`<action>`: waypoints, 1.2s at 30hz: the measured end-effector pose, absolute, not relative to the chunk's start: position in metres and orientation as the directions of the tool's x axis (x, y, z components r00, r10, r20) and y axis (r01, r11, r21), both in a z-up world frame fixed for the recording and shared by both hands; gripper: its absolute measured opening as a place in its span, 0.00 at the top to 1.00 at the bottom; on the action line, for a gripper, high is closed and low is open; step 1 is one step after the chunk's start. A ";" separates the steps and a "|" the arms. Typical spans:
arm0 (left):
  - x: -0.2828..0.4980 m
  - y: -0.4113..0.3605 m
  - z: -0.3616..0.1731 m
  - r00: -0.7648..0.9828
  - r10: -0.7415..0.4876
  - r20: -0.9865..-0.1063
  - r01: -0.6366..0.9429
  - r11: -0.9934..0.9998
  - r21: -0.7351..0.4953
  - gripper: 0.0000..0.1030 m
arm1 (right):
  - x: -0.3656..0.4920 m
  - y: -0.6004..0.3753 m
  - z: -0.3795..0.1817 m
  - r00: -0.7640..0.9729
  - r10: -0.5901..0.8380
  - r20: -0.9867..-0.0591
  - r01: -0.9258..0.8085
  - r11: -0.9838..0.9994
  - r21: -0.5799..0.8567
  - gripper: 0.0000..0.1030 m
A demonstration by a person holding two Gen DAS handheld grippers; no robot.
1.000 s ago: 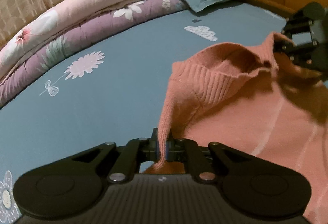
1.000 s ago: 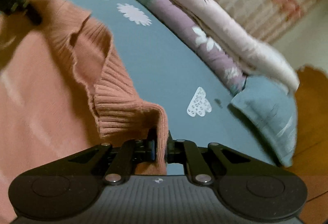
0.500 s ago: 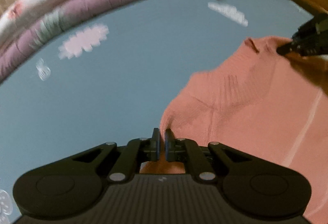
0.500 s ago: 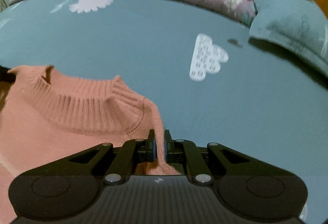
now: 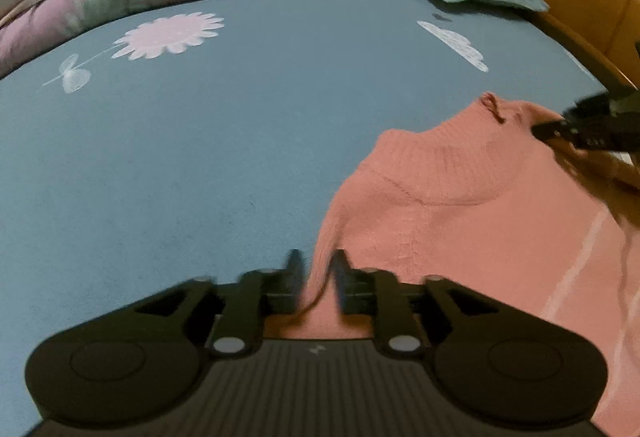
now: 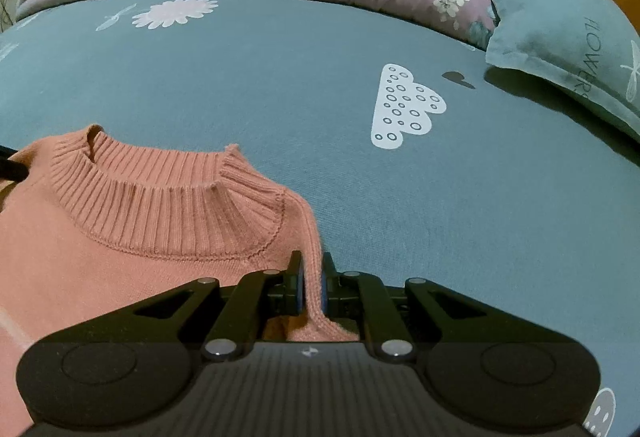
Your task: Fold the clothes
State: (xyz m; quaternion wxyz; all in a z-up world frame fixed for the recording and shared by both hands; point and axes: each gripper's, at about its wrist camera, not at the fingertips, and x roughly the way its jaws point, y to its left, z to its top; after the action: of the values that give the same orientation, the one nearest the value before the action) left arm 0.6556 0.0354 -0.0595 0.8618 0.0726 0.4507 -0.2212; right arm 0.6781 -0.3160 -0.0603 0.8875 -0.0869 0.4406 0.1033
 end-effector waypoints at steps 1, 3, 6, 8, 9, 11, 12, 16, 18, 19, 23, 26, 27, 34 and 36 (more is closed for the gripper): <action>0.653 0.040 -0.059 0.499 -0.312 -0.809 0.438 0.896 -0.075 0.63 | 0.677 -0.317 -0.060 0.592 0.105 -0.799 -0.260 0.963 -0.066 0.83; 0.646 0.051 -0.059 0.494 -0.317 -0.809 0.426 0.900 -0.092 0.63 | 0.675 -0.320 -0.056 0.600 0.098 -0.794 -0.249 0.966 -0.069 0.74; 0.635 0.067 -0.061 0.462 -0.362 -0.810 0.441 0.886 -0.144 0.62 | 0.669 -0.330 -0.054 0.593 0.136 -0.794 -0.261 0.965 -0.030 0.67; 0.629 0.075 -0.062 0.439 -0.384 -0.812 0.453 0.876 -0.169 0.62 | 0.665 -0.337 -0.055 0.585 0.151 -0.797 -0.271 0.962 -0.017 0.58; 0.627 0.076 -0.062 0.434 -0.385 -0.814 0.461 0.872 -0.166 0.62 | 0.663 -0.340 -0.056 0.582 0.157 -0.798 -0.276 0.961 -0.012 0.58; 0.625 0.074 -0.062 0.434 -0.371 -0.821 0.462 0.874 -0.151 0.68 | 0.660 -0.346 -0.058 0.577 0.174 -0.798 -0.273 0.962 0.012 0.59; 0.625 0.073 -0.062 0.434 -0.363 -0.825 0.461 0.876 -0.143 0.75 | 0.659 -0.349 -0.058 0.575 0.183 -0.797 -0.268 0.963 0.028 0.59; 0.613 0.061 -0.061 0.473 -0.301 -0.828 0.433 0.898 -0.079 0.95 | 0.651 -0.348 -0.059 0.592 0.187 -0.784 -0.254 0.966 0.038 0.69; 0.603 0.056 -0.061 0.505 -0.271 -0.820 0.415 0.909 -0.045 0.97 | 0.646 -0.344 -0.060 0.608 0.171 -0.775 -0.238 0.971 0.027 0.74; 0.598 0.054 -0.061 0.520 -0.255 -0.815 0.402 0.915 -0.030 0.97 | 0.644 -0.341 -0.059 0.615 0.159 -0.772 -0.230 0.973 0.018 0.76; 0.593 0.050 -0.058 0.570 -0.172 -0.803 0.334 0.942 0.035 0.97 | 0.636 -0.332 -0.055 0.637 0.119 -0.761 -0.205 0.978 -0.019 0.81; 0.600 0.049 -0.047 0.605 -0.104 -0.789 0.278 0.957 0.086 0.95 | 0.634 -0.330 -0.044 0.653 0.110 -0.749 -0.189 0.982 -0.021 0.82; 0.604 0.047 -0.044 0.615 -0.084 -0.784 0.269 0.957 0.108 0.95 | 0.636 -0.330 -0.040 0.656 0.114 -0.746 -0.185 0.983 -0.013 0.82; 0.651 0.058 -0.043 0.607 0.080 -0.791 0.147 0.966 0.210 1.00 | 0.654 -0.336 -0.045 0.622 0.119 -0.774 -0.207 0.978 -0.016 0.81; 0.655 0.074 -0.040 0.603 0.007 -0.798 0.108 0.990 0.090 1.00 | 0.662 -0.343 -0.056 0.594 0.134 -0.793 -0.221 0.975 0.000 0.78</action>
State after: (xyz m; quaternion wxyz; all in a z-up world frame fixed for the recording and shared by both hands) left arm 0.6551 0.0742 -0.0401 0.8928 0.0646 0.4448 -0.0283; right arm 0.6617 -0.3435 -0.0556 0.8914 -0.0490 0.4394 0.0996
